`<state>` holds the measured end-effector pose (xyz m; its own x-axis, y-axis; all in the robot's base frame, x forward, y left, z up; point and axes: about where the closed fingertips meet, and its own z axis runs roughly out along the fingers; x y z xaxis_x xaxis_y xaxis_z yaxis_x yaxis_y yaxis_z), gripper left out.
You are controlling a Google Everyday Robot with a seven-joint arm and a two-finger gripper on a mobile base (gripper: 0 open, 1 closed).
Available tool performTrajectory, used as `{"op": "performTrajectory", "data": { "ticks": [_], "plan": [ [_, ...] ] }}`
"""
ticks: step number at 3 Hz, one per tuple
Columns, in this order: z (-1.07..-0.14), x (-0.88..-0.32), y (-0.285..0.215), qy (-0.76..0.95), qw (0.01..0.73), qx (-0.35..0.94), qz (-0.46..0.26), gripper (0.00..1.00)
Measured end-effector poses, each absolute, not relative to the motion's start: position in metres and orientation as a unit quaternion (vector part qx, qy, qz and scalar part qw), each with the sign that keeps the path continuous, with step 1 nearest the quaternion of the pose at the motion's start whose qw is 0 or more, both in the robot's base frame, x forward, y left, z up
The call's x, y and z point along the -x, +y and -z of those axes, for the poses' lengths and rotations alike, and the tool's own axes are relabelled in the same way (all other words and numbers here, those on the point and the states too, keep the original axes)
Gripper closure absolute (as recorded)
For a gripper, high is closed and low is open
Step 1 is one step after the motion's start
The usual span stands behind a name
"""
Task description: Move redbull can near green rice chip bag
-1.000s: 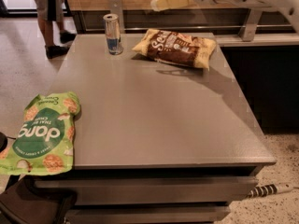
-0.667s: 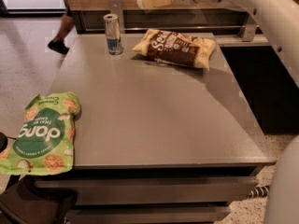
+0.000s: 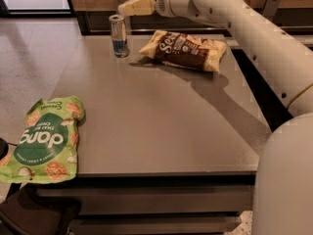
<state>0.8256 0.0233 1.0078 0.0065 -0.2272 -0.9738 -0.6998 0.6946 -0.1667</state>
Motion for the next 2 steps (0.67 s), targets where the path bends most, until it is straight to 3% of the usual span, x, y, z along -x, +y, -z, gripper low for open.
{"op": "performTrajectory", "data": {
  "ticks": [2],
  "plan": [
    [-0.957,-0.822,0.090,0.669,0.613,0.319,-0.273,0.00]
  ]
}}
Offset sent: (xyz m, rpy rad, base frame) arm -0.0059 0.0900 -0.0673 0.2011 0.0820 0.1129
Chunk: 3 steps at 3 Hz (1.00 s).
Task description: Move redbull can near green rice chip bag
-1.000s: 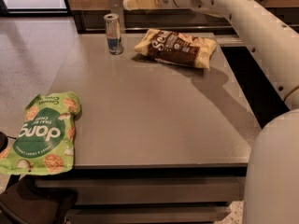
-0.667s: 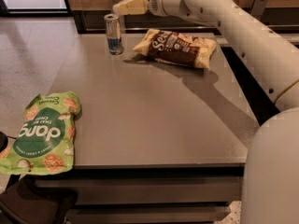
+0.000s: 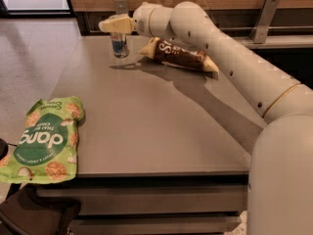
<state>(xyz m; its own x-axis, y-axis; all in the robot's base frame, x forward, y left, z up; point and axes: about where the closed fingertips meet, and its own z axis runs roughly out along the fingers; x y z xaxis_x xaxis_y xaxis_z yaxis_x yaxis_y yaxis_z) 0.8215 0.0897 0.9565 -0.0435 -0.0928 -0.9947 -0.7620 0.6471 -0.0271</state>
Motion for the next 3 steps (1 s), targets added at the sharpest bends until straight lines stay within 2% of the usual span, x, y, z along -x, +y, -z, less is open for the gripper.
{"op": "performTrajectory", "data": {
  "ticks": [2,3],
  "plan": [
    [-0.917,-0.828,0.126,0.671,0.613,0.302,-0.288,0.04],
    [-0.910,-0.830,0.132,0.674,0.612,0.299,-0.288,0.26]
  ]
}}
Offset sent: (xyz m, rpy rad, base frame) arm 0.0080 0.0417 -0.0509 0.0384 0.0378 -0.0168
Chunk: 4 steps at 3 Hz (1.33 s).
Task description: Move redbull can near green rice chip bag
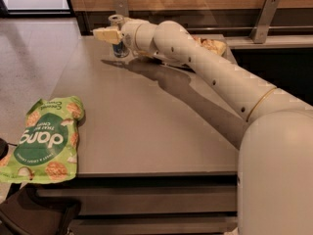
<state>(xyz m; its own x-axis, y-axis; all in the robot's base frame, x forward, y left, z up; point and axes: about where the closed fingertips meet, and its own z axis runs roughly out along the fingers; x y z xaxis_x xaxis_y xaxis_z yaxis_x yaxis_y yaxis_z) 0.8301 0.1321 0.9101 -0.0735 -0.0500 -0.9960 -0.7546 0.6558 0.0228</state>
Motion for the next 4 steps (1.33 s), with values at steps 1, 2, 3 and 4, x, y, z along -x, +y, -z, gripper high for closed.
{"op": "performTrajectory", "data": {
  "ticks": [1,2,3,4],
  "plan": [
    [-0.9095,-0.8296,0.1346,0.673,0.611,0.299,-0.289,0.49],
    [-0.9088,-0.8289,0.1383,0.673,0.610,0.301,-0.291,0.80],
    [-0.9083,-0.8284,0.1405,0.673,0.609,0.301,-0.292,1.00],
    [-0.9082,-0.8283,0.1409,0.673,0.609,0.302,-0.292,1.00]
  ]
}}
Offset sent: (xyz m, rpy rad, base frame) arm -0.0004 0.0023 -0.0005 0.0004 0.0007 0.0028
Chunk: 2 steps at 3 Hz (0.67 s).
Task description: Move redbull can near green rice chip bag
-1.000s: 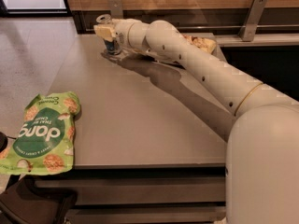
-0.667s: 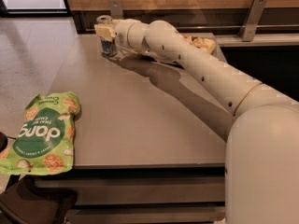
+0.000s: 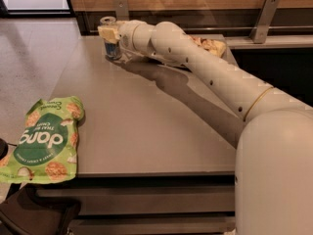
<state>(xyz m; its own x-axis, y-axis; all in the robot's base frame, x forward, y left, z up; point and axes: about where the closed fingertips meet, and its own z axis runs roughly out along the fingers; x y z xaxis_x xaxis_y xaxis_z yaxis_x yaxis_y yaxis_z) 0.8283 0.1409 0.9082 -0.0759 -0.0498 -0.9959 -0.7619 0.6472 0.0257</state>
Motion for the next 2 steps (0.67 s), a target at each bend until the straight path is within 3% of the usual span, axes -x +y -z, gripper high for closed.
{"op": "performTrajectory", "data": {
  "ticks": [2],
  "plan": [
    [-0.983,-0.797,0.106,0.641,0.619,0.323,-0.318,1.00]
  ]
}}
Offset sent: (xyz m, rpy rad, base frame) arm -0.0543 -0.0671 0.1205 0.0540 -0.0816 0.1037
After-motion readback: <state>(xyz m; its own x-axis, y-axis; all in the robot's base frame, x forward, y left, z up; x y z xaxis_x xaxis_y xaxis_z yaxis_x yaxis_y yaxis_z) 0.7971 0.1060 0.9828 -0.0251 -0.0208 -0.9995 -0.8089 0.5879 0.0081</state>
